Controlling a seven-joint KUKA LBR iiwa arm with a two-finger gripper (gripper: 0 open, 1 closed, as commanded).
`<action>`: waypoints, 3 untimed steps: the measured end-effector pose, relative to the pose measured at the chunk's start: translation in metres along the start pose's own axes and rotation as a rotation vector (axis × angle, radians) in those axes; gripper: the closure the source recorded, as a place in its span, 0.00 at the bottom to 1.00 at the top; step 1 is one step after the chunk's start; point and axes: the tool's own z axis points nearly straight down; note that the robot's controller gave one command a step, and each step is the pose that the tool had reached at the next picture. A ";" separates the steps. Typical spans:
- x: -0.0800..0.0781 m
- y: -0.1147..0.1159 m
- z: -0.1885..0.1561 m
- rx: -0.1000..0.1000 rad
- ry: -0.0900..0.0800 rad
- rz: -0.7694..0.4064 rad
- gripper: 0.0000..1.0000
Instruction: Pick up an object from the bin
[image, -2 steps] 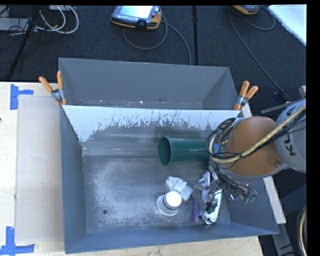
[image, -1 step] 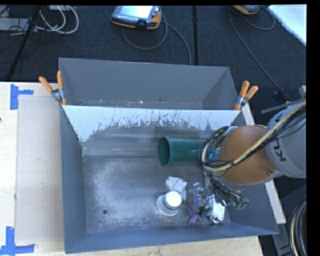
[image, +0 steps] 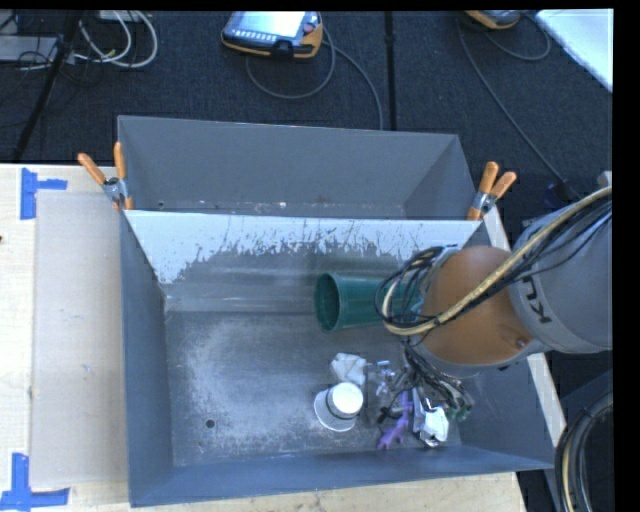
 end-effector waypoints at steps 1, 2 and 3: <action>-0.017 0.016 0.003 0.001 -0.004 -0.243 0.00; -0.032 0.018 0.006 -0.001 0.001 -0.030 0.00; -0.032 0.019 0.006 -0.001 0.001 -0.032 0.00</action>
Offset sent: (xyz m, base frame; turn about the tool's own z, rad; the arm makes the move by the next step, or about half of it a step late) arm 0.0297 0.0222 -0.0058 -0.0310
